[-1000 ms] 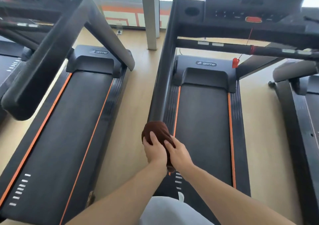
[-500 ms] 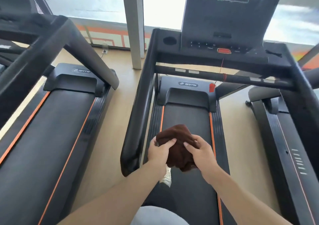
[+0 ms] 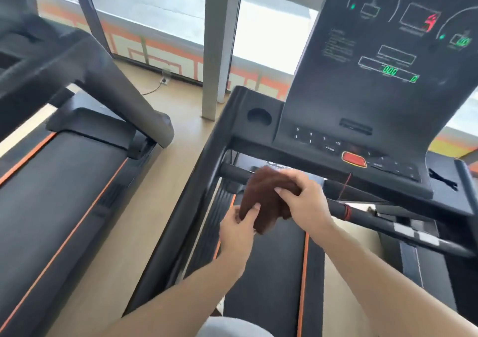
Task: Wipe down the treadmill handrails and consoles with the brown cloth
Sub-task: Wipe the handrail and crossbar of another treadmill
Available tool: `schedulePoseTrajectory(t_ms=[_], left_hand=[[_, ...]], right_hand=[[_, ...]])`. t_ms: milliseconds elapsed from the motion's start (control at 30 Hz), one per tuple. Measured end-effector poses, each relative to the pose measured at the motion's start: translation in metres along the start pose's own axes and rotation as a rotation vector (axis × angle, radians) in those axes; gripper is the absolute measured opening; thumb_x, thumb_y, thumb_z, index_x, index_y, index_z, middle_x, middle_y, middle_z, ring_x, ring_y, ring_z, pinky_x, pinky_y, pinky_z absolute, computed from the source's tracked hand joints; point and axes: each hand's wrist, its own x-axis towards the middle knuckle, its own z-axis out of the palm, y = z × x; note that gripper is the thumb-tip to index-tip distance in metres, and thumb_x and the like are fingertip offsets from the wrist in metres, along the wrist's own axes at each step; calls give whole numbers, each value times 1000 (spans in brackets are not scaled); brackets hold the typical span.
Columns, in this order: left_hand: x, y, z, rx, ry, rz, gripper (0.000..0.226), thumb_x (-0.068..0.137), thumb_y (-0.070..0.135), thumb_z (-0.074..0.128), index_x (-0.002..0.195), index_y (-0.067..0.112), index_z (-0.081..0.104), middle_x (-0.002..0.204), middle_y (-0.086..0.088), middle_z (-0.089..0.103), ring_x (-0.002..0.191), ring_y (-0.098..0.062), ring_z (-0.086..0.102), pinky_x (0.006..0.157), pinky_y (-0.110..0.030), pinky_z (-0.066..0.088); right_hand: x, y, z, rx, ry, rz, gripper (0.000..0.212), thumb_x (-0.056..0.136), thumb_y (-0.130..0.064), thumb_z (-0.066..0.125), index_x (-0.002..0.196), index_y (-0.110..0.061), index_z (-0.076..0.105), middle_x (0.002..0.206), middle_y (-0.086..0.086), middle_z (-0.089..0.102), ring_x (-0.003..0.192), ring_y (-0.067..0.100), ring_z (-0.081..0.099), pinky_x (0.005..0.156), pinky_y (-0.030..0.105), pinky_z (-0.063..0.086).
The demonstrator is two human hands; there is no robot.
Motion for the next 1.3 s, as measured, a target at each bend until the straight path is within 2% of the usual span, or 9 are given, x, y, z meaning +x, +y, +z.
schedulePoseTrajectory(t_ms=[233, 300, 367, 500, 600, 767, 933, 1167, 1300], left_hand=[[67, 100, 26, 73, 28, 246, 21, 90, 32, 75, 100, 14, 69, 81, -10, 74, 58, -19, 70, 73, -43, 64], [91, 117, 29, 110, 55, 315, 27, 93, 34, 71, 116, 22, 64, 87, -8, 74, 66, -19, 72, 76, -38, 62], [119, 128, 26, 263, 178, 406, 31, 95, 36, 67, 124, 27, 59, 94, 4, 72, 82, -11, 71, 83, -26, 56], [169, 135, 8, 562, 433, 439, 27, 99, 32, 60, 125, 35, 55, 107, 17, 64, 100, -3, 61, 90, -24, 46], [187, 121, -2, 701, 541, 332, 27, 102, 39, 51, 128, 34, 53, 116, 15, 62, 112, -11, 59, 96, -32, 46], [189, 106, 4, 813, 612, 318, 33, 104, 44, 43, 132, 31, 53, 121, 13, 63, 117, -11, 57, 104, -38, 47], [191, 107, 3, 755, 638, 332, 37, 106, 44, 38, 139, 29, 48, 125, 13, 61, 118, -8, 55, 105, -33, 45], [180, 107, -1, 515, 678, 478, 51, 105, 48, 30, 148, 24, 42, 148, 8, 50, 137, -7, 45, 117, -36, 35], [176, 104, -9, 371, 603, 523, 60, 100, 55, 26, 145, 20, 45, 147, 6, 51, 138, -8, 45, 119, -37, 35]], right_hand=[[133, -35, -16, 65, -24, -100, 40, 92, -7, 71, 115, -40, 72, 110, -24, 73, 105, -5, 65, 98, 25, 52], [176, -43, -18, -85, 68, -184, 42, 95, -16, 70, 133, -35, 65, 133, -17, 65, 123, 1, 55, 113, 30, 43], [220, -39, -9, -506, 98, -329, 57, 99, -39, 64, 152, -29, 46, 159, -2, 43, 148, 20, 34, 125, 42, 23], [267, 1, 42, -906, -374, -247, 85, 100, -72, 26, 165, -22, 3, 172, 9, -4, 159, 30, -6, 128, 52, -2], [276, 27, 73, -931, -388, -314, 82, 102, -69, 13, 164, -19, -3, 171, 11, -15, 157, 32, -17, 126, 54, -9], [332, 11, 106, -841, -313, -504, 72, 103, -63, 18, 163, -23, 24, 172, 10, 3, 158, 34, -5, 126, 58, -3], [354, -7, 131, -884, -370, -573, 58, 99, -51, 26, 130, -28, 69, 162, 1, 39, 158, 31, 5, 125, 58, -7], [234, -17, 151, -888, -744, -912, 44, 96, -43, 36, 112, -26, 74, 116, -2, 71, 135, 25, 49, 123, 53, 7], [241, -12, 144, -797, -727, -870, 59, 101, -52, 24, 99, -27, 77, 104, -6, 72, 120, 20, 56, 120, 48, 20]])
